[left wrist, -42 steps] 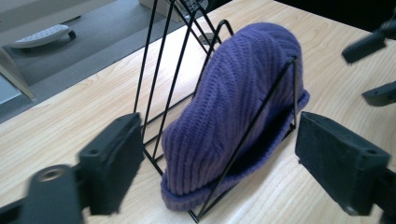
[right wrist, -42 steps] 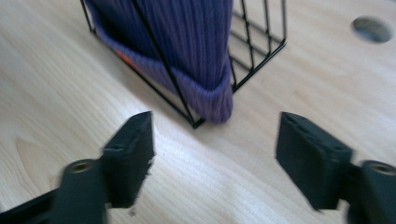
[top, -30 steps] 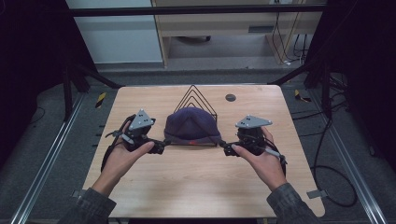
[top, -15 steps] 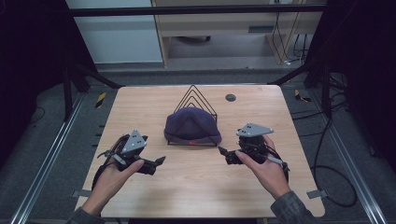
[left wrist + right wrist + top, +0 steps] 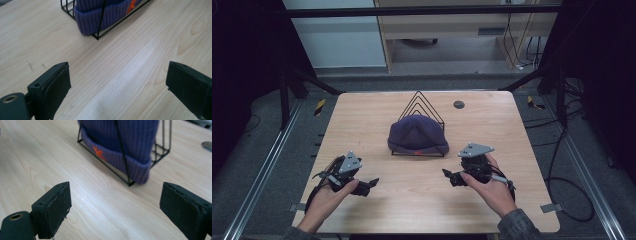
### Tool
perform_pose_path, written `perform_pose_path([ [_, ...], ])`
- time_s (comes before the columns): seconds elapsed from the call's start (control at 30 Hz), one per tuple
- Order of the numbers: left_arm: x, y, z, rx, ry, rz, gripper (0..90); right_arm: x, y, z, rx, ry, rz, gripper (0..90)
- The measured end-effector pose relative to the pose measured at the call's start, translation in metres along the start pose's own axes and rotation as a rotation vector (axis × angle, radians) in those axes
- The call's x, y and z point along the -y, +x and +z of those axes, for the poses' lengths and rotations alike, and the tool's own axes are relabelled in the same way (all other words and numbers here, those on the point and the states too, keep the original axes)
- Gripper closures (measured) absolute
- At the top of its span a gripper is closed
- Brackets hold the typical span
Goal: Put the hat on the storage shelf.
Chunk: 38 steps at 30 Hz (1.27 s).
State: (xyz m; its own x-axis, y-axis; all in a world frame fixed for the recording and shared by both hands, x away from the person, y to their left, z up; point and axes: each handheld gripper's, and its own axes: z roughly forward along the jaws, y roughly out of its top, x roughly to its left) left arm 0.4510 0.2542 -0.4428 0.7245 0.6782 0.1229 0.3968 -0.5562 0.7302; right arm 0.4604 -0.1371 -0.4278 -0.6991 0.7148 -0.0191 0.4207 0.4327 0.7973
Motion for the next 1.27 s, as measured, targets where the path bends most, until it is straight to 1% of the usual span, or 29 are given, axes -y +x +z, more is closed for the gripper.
perform_pose_path([
  [0.03,0.0,0.0,0.0,0.0,0.0,0.0,4.9,0.0,0.0,0.0,0.0,0.0,0.0,10.5],
  [0.07,0.002,0.0,0.001,-0.002,0.011,0.002,4.9,0.003,0.002,0.002,-0.013,0.003,-0.002,10.5],
  [0.1,0.006,0.0,0.004,0.0,0.026,-0.003,4.9,0.009,0.008,0.008,-0.035,0.019,-0.008,10.5],
  [0.17,0.008,0.001,0.006,0.002,0.033,-0.002,4.9,0.015,0.013,0.015,-0.049,0.045,-0.018,10.5],
  [0.2,0.01,0.001,0.007,-0.002,0.039,-0.006,4.9,0.015,0.013,0.015,-0.049,0.045,-0.018,10.5],
  [0.23,0.015,0.003,0.011,-0.017,0.067,0.004,4.9,0.022,0.017,0.023,-0.062,0.065,-0.018,10.5],
  [0.27,0.017,0.003,0.012,-0.024,0.084,0.012,4.9,0.025,0.018,0.027,-0.069,0.071,-0.021,10.5],
  [0.3,0.02,0.004,0.015,-0.027,0.094,0.01,4.9,0.028,0.019,0.03,-0.073,0.083,-0.015,10.5],
  [0.33,0.02,0.004,0.015,-0.027,0.094,0.01,4.9,0.028,0.019,0.03,-0.073,0.083,-0.015,10.5],
  [0.37,0.024,0.006,0.019,-0.019,0.112,0.001,4.9,0.031,0.02,0.037,-0.079,0.09,-0.009,10.5],
  [0.4,0.024,0.006,0.019,-0.019,0.112,0.001,5.0,0.031,0.02,0.037,-0.079,0.09,-0.009,10.5],
  [0.43,0.028,0.009,0.024,-0.019,0.145,0.014,5.0,0.033,0.019,0.042,-0.082,0.088,0.014,10.5],
  [0.47,0.028,0.009,0.024,-0.019,0.145,0.014,5.2,0.033,0.019,0.042,-0.082,0.088,0.014,10.5],
  [0.5,0.029,0.011,0.027,-0.038,0.161,0.015,5.5,0.034,0.018,0.047,-0.072,0.087,0.037,10.6],
  [0.57,0.029,0.013,0.028,-0.037,0.157,0.011,5.5,0.035,0.017,0.054,-0.059,0.107,0.029,10.6],
  [0.6,0.03,0.016,0.029,-0.038,0.149,-0.006,5.5,0.036,0.016,0.056,-0.048,0.12,0.031,10.6],
  [0.67,0.032,0.017,0.032,-0.037,0.161,-0.005,5.4,0.039,0.015,0.062,-0.046,0.14,0.033,9.9],
  [0.73,0.034,0.02,0.034,-0.028,0.162,-0.016,4.6,0.042,0.015,0.068,-0.028,0.166,0.028,9.0],
  [0.8,0.036,0.022,0.037,-0.055,0.174,-0.024,4.5,0.045,0.016,0.072,0.0,0.143,0.017,7.6],
  [0.83,0.036,0.022,0.037,-0.055,0.174,-0.024,4.4,0.045,0.016,0.072,0.0,0.143,0.017,7.6],
  [0.87,0.037,0.023,0.039,-0.059,0.177,-0.034,2.3,0.046,0.017,0.074,0.008,0.134,0.008,6.5],
  [0.9,0.038,0.024,0.041,-0.045,0.168,-0.052,1.9,0.046,0.018,0.075,0.009,0.124,0.015,5.9],
  [0.93,0.038,0.025,0.041,-0.044,0.163,-0.055,1.7,0.047,0.018,0.076,0.013,0.109,0.019,5.2],
  [1.0,0.039,0.025,0.043,-0.04,0.152,-0.064,0.5,0.048,0.019,0.076,0.018,0.103,0.022,5.1],
  [1.03,0.043,0.028,0.047,0.009,0.117,-0.106,0.0,0.048,0.019,0.077,0.022,0.102,0.022,4.8],
  [1.07,0.043,0.028,0.047,0.009,0.117,-0.106,0.0,0.048,0.019,0.077,0.025,0.102,0.024,4.6],
  [1.1,0.047,0.03,0.05,0.028,0.068,-0.111,0.0,0.047,0.02,0.077,0.028,0.102,0.027,4.4],
  [1.13,0.048,0.03,0.051,0.031,0.051,-0.113,0.0,0.047,0.02,0.077,0.033,0.103,0.032,4.2],
  [1.27,0.048,0.032,0.051,0.033,0.046,-0.11,0.0,0.047,0.021,0.077,0.044,0.107,0.047,2.8],
])
